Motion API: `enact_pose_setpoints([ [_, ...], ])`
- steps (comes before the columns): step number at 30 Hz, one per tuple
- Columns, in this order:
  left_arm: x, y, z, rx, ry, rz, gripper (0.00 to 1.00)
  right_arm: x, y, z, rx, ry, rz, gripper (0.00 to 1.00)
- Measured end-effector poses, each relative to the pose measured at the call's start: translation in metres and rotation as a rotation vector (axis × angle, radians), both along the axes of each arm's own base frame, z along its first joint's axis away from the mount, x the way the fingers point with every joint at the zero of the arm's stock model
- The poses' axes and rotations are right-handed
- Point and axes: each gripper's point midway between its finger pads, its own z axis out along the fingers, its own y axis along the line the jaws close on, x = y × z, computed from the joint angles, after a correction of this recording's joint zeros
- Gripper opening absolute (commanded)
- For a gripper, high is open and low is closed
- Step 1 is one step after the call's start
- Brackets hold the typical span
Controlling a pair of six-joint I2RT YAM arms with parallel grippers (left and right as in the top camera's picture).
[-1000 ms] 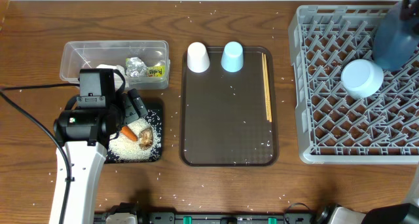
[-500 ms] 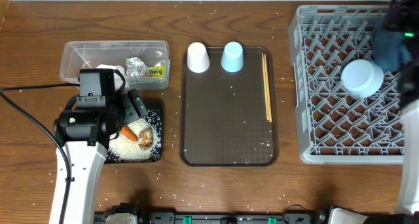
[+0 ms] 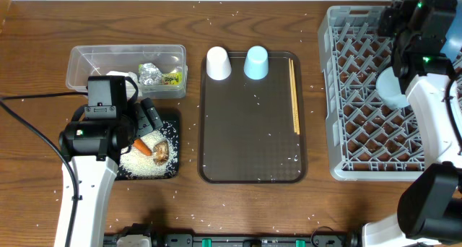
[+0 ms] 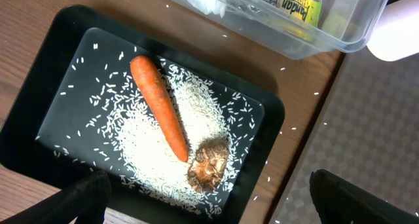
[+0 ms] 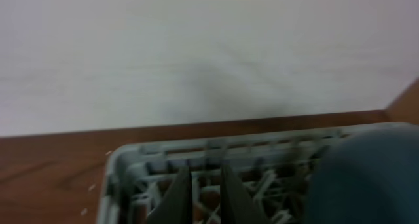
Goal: Sort waste into correct bins and load items into the dishwasher rack
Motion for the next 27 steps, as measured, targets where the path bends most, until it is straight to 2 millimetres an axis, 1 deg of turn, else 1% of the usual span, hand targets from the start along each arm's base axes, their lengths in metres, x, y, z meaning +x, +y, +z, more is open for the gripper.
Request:
enact_pose_setpoints([
  [7, 0.0, 0.0, 0.0, 0.0, 0.0, 0.0, 0.98, -0.005, -0.04, 0.0, -0.016, -0.004, -0.093, 0.1],
  [12, 0.0, 0.0, 0.0, 0.0, 0.0, 0.0, 0.98, -0.015, -0.077, -0.004, -0.012, 0.006, -0.168, 0.1],
  [17, 0.0, 0.0, 0.0, 0.0, 0.0, 0.0, 0.98, -0.027, -0.107, -0.011, -0.002, 0.033, -0.226, 0.09],
  [22, 0.0, 0.0, 0.0, 0.0, 0.0, 0.0, 0.98, -0.032, -0.118, -0.013, 0.004, 0.039, -0.249, 0.08],
  [27, 0.0, 0.0, 0.0, 0.0, 0.0, 0.0, 0.98, -0.039, -0.127, -0.019, 0.013, 0.066, -0.268, 0.07],
])
